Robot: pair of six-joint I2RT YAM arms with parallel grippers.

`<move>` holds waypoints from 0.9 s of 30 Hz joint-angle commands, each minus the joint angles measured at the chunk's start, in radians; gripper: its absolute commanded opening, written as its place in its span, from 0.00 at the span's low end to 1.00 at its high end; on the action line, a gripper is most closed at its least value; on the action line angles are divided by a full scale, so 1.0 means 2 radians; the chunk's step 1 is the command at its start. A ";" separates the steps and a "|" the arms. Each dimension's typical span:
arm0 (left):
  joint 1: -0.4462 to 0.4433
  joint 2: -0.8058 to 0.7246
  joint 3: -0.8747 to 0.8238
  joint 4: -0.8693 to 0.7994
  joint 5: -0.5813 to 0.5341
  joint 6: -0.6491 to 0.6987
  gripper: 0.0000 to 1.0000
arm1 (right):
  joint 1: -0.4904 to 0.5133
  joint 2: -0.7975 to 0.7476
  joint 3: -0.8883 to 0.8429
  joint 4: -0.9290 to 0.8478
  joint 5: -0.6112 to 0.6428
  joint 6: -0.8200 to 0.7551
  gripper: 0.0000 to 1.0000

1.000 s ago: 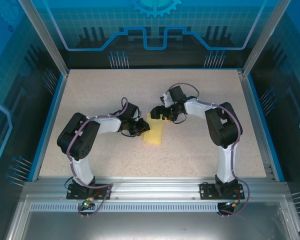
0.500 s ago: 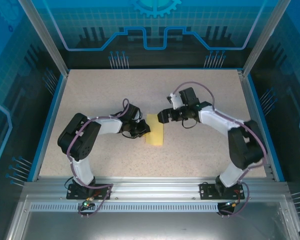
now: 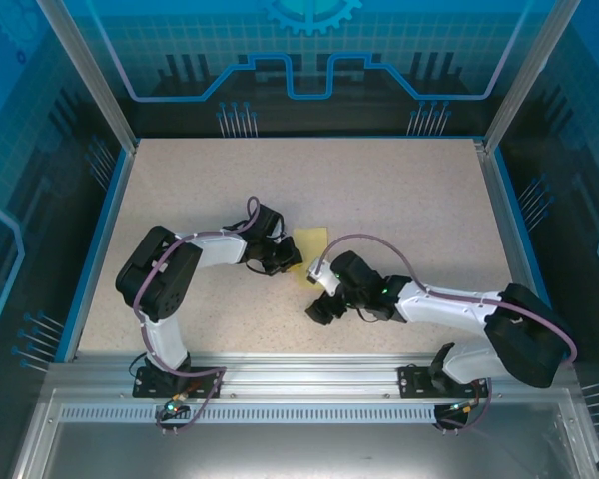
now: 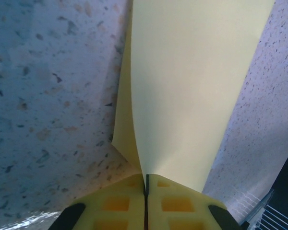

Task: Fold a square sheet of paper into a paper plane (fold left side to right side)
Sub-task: Third fold the triangle at the center of the table.

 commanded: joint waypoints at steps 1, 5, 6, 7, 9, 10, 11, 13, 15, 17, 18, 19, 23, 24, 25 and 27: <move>-0.005 -0.014 0.013 -0.018 0.016 -0.006 0.08 | 0.025 0.038 0.025 0.041 0.079 -0.048 0.79; -0.005 -0.016 0.014 -0.024 0.016 -0.003 0.07 | 0.040 0.088 0.050 0.060 0.107 -0.078 0.77; -0.005 -0.016 0.015 -0.025 0.016 -0.003 0.07 | 0.040 0.099 0.056 0.063 0.110 -0.083 0.76; -0.005 -0.016 0.015 -0.027 0.017 -0.002 0.07 | 0.041 0.108 0.062 0.064 0.112 -0.086 0.75; -0.005 -0.017 0.016 -0.029 0.017 -0.001 0.07 | 0.041 0.122 0.073 0.066 0.114 -0.090 0.73; -0.005 -0.018 0.016 -0.029 0.017 -0.001 0.07 | 0.041 0.128 0.075 0.068 0.114 -0.091 0.72; -0.005 -0.019 0.016 -0.030 0.017 -0.001 0.07 | 0.041 0.132 0.078 0.070 0.116 -0.091 0.71; -0.005 -0.019 0.015 -0.030 0.017 -0.002 0.07 | 0.041 0.140 0.085 0.069 0.117 -0.092 0.66; -0.004 -0.020 0.015 -0.030 0.017 -0.001 0.07 | 0.041 0.144 0.087 0.070 0.118 -0.092 0.61; -0.005 -0.020 0.015 -0.031 0.016 -0.001 0.07 | 0.041 0.144 0.087 0.070 0.119 -0.092 0.54; -0.005 -0.019 0.015 -0.031 0.016 -0.001 0.07 | 0.041 0.143 0.086 0.070 0.119 -0.093 0.51; -0.005 -0.019 0.015 -0.031 0.016 -0.001 0.07 | 0.041 0.143 0.086 0.068 0.121 -0.093 0.48; -0.005 -0.019 0.017 -0.032 0.015 0.001 0.08 | 0.041 0.140 0.084 0.063 0.120 -0.096 0.24; -0.005 -0.020 0.017 -0.033 0.015 0.002 0.08 | 0.041 0.139 0.084 0.062 0.121 -0.096 0.17; -0.005 -0.021 0.017 -0.033 0.015 0.002 0.08 | 0.041 0.138 0.083 0.061 0.121 -0.096 0.11; -0.005 -0.022 0.017 -0.037 0.011 0.005 0.11 | 0.039 0.136 0.082 0.060 0.119 -0.096 0.00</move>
